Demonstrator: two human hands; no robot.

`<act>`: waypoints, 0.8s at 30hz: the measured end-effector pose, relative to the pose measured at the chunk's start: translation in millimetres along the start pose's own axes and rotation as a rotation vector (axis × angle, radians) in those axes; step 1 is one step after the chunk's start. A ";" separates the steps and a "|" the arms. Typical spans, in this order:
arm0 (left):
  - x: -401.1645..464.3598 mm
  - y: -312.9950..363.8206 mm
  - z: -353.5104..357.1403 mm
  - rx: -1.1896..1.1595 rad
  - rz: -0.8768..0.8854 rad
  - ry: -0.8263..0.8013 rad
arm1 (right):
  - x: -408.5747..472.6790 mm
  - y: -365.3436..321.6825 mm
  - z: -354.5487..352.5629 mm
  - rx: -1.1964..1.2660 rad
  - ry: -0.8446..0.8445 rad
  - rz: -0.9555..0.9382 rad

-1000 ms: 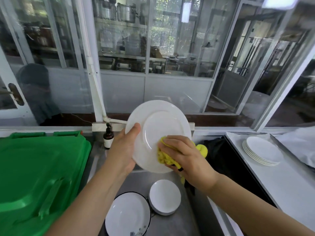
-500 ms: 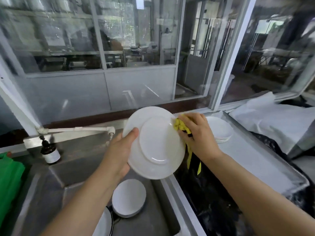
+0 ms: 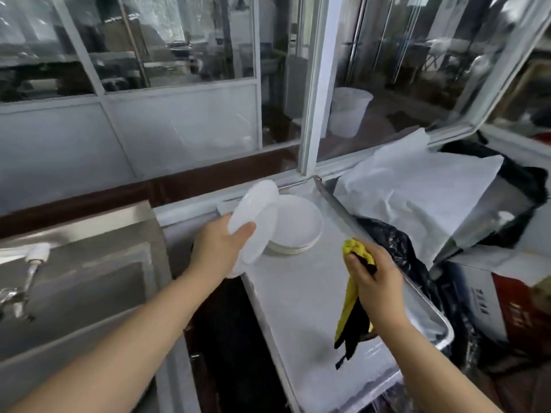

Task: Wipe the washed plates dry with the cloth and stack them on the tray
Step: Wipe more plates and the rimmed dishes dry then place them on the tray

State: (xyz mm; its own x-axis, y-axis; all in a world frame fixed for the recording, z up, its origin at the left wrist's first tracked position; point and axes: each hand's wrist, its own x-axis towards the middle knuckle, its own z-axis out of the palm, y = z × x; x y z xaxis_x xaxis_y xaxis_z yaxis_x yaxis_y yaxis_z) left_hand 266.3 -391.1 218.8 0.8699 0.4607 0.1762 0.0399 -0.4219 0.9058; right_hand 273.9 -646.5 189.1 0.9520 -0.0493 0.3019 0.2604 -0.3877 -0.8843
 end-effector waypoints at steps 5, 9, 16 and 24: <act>34.5 -7.7 63.8 0.646 0.430 -0.164 | 27.6 36.8 -10.9 0.101 0.070 0.154; 56.3 -20.5 103.8 0.823 0.650 -0.301 | 46.5 57.0 -14.8 0.116 0.079 0.186; 79.0 -50.3 152.6 1.156 0.759 -0.378 | 71.6 88.2 -8.9 0.117 0.064 0.201; 90.4 -67.1 177.5 1.228 0.795 -0.378 | 84.3 116.6 3.4 0.116 0.062 0.227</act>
State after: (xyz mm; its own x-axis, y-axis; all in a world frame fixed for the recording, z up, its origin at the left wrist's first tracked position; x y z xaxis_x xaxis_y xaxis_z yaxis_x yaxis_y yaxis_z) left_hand 429.5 -459.8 105.5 0.9261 -0.3362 0.1713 -0.2805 -0.9171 -0.2834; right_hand 385.1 -692.7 110.2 0.9773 -0.1812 0.1094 0.0612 -0.2525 -0.9656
